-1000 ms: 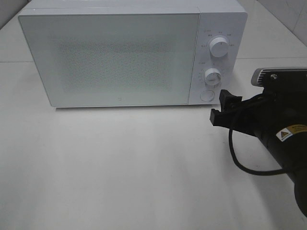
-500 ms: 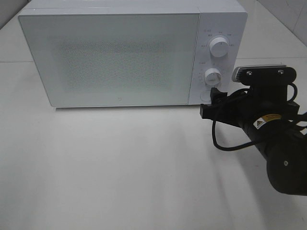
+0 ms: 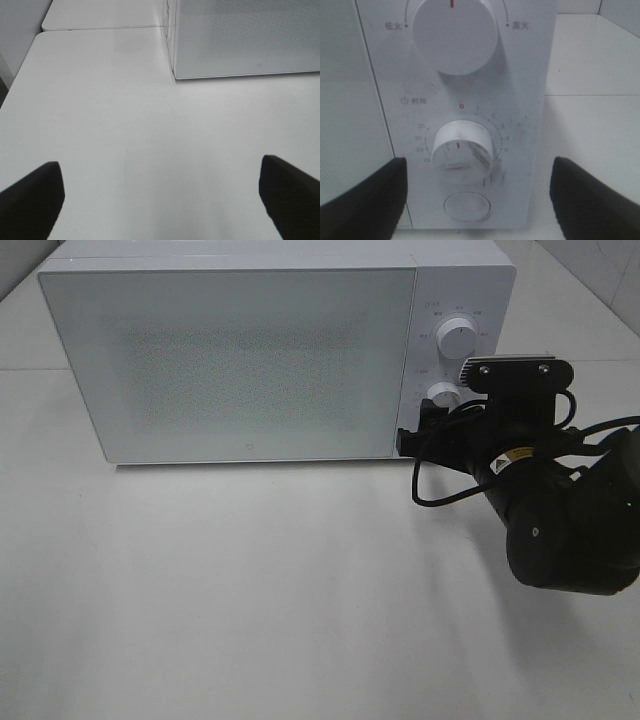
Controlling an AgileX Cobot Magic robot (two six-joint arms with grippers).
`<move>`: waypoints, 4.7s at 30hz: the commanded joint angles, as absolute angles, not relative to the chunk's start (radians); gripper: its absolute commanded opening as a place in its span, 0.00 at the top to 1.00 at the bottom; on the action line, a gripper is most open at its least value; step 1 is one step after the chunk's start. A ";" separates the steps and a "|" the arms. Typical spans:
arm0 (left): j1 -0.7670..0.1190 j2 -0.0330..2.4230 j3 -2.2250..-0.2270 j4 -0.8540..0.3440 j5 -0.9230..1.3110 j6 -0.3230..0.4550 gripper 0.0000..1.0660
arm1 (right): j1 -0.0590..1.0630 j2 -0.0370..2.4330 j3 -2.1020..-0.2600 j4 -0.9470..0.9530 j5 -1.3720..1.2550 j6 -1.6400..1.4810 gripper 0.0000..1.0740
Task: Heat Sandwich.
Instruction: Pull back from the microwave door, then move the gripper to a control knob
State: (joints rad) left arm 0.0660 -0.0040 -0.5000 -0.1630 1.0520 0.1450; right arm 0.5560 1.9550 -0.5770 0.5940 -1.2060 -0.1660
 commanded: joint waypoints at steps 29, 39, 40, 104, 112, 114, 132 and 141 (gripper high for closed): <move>0.069 -0.033 -0.497 -0.165 1.039 0.143 0.03 | 0.546 2.088 -0.738 0.615 -1.258 -0.202 0.29; 0.069 -0.033 -0.497 -0.165 1.039 0.143 0.03 | 0.546 2.085 -0.738 0.640 -1.302 -0.225 0.29; 0.069 -0.033 -0.497 -0.165 1.039 0.143 0.03 | 0.546 2.084 -0.738 0.640 -1.304 -0.225 0.29; 0.069 -0.033 -0.497 -0.165 1.039 0.143 0.03 | 0.546 2.050 -0.710 0.611 -1.353 0.565 0.97; 0.069 -0.033 -0.497 -0.165 1.039 0.143 0.03 | 0.546 2.050 -0.710 0.611 -1.353 0.911 0.97; 0.069 -0.033 -0.497 -0.165 1.039 0.143 0.03 | 0.546 2.050 -0.710 0.611 -1.353 1.032 0.97; 0.069 -0.033 -0.497 -0.165 1.039 0.143 0.03 | 0.546 2.050 -0.710 0.662 -1.353 1.537 0.96; 0.069 -0.033 -0.497 -0.165 1.039 0.143 0.03 | 0.546 2.050 -0.710 0.663 -1.353 1.571 0.97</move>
